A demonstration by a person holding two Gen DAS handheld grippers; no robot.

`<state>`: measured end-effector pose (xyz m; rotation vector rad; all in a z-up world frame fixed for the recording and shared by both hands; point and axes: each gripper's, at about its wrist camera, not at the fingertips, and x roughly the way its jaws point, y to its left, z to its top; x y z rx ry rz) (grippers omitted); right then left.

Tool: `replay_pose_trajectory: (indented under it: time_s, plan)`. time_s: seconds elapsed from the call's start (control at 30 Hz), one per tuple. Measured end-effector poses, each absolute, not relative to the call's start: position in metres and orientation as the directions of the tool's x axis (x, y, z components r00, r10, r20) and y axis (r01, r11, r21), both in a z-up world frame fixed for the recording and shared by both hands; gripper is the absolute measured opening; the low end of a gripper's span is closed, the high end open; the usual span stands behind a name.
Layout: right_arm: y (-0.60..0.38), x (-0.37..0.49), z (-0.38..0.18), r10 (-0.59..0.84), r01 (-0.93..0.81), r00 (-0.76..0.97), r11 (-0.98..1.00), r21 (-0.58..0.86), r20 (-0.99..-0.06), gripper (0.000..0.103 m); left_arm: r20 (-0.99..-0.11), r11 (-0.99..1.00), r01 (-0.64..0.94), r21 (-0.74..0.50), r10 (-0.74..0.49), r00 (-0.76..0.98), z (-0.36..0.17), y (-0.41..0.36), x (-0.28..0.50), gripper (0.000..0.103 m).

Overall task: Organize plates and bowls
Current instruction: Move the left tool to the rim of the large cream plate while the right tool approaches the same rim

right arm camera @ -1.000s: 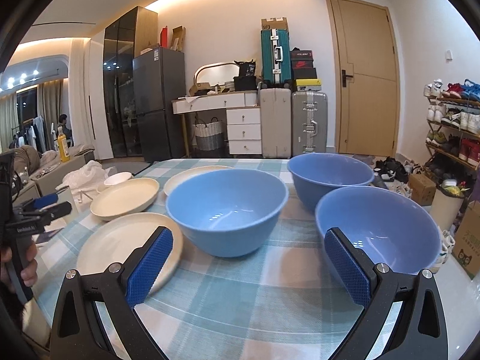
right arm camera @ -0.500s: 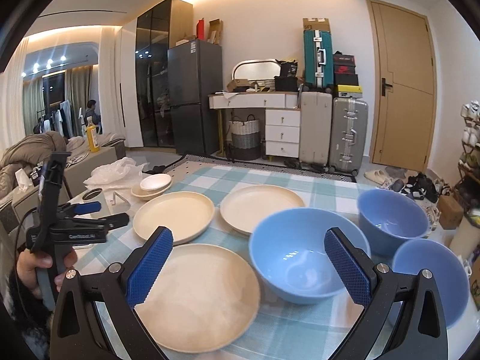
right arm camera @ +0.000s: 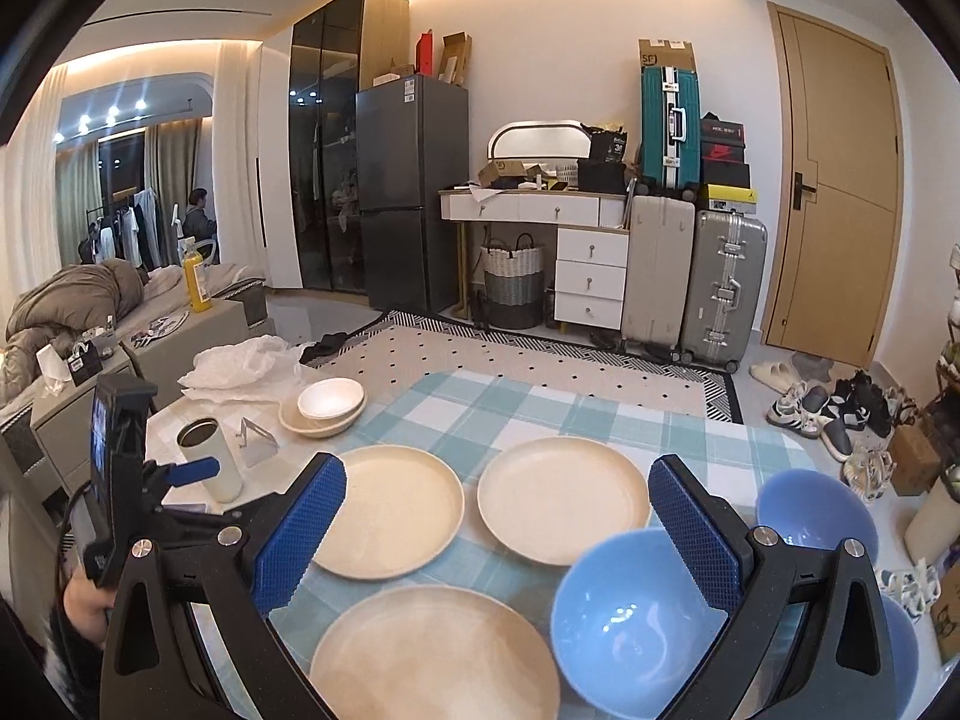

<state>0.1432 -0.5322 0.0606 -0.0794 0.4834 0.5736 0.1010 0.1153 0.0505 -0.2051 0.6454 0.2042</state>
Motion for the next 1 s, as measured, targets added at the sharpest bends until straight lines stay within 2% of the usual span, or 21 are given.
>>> replay_pose_trajectory:
  time_s: [0.23,0.63,0.83,1.0]
  plan:
    - [-0.490,0.177,0.046,0.534,-0.571,0.671,0.815,0.102,-0.514,0.103,-0.649,0.945,-0.298,-0.134,0.143,0.747,0.033,0.137,0.113,0.101]
    - [-0.434,0.234,-0.035,0.512,-0.586,0.566,0.801,0.122,-0.646,0.103,-0.728,0.915,-0.374,-0.153,0.152,0.669,-0.022,0.174,0.144,0.101]
    - [-0.422,0.255,-0.079,0.499,-0.583,0.501,0.798,0.150,-0.707,0.102,-0.759,0.921,-0.361,-0.146,0.130,0.638,-0.044,0.169,0.160,0.101]
    - [-0.413,0.269,-0.109,0.473,-0.582,0.452,0.799,0.151,-0.757,0.085,-0.759,0.920,-0.354,-0.167,0.108,0.641,-0.048,0.169,0.164,0.098]
